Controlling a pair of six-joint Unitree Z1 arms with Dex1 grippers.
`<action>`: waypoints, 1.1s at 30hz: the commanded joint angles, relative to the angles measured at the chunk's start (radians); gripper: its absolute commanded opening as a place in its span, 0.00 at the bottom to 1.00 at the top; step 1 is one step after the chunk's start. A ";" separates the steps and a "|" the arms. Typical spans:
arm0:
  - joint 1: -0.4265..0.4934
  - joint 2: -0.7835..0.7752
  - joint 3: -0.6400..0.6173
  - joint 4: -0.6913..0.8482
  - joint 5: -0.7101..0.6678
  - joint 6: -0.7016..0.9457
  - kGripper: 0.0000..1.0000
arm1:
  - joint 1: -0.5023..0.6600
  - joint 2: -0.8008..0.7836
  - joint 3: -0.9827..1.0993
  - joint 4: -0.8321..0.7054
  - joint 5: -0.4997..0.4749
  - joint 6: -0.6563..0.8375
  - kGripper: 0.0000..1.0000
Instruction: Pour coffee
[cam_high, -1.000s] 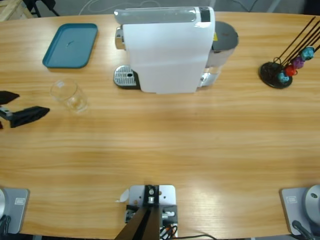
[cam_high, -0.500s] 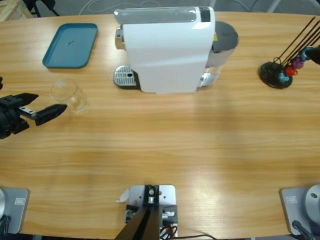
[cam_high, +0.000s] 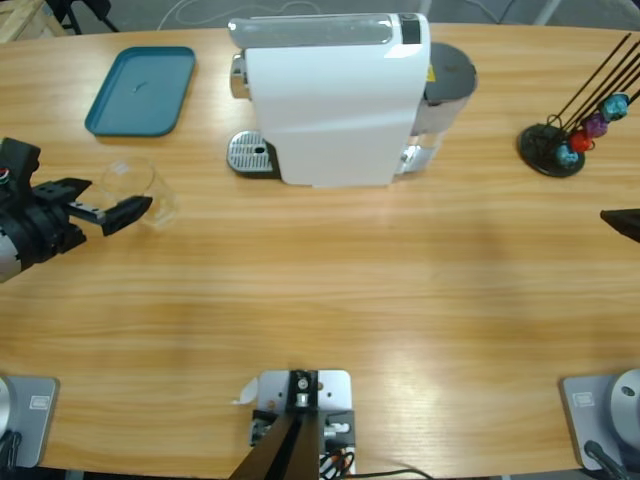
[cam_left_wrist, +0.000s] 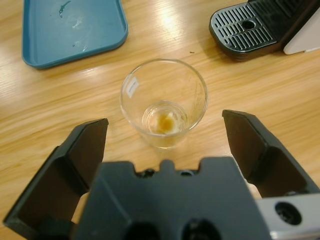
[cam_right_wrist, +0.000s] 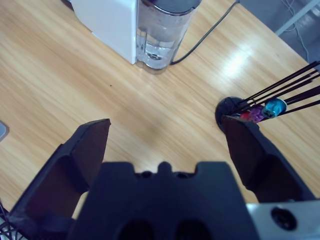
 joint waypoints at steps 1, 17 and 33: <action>-0.007 0.098 0.050 -0.104 0.056 -0.016 1.00 | 0.012 0.009 0.035 0.013 -0.019 -0.015 1.00; -0.006 0.228 0.051 -0.225 0.090 -0.019 1.00 | 0.012 0.031 0.033 0.012 -0.039 -0.015 1.00; -0.006 0.273 0.045 -0.271 0.203 -0.027 0.26 | 0.012 0.024 0.036 0.009 -0.039 -0.018 1.00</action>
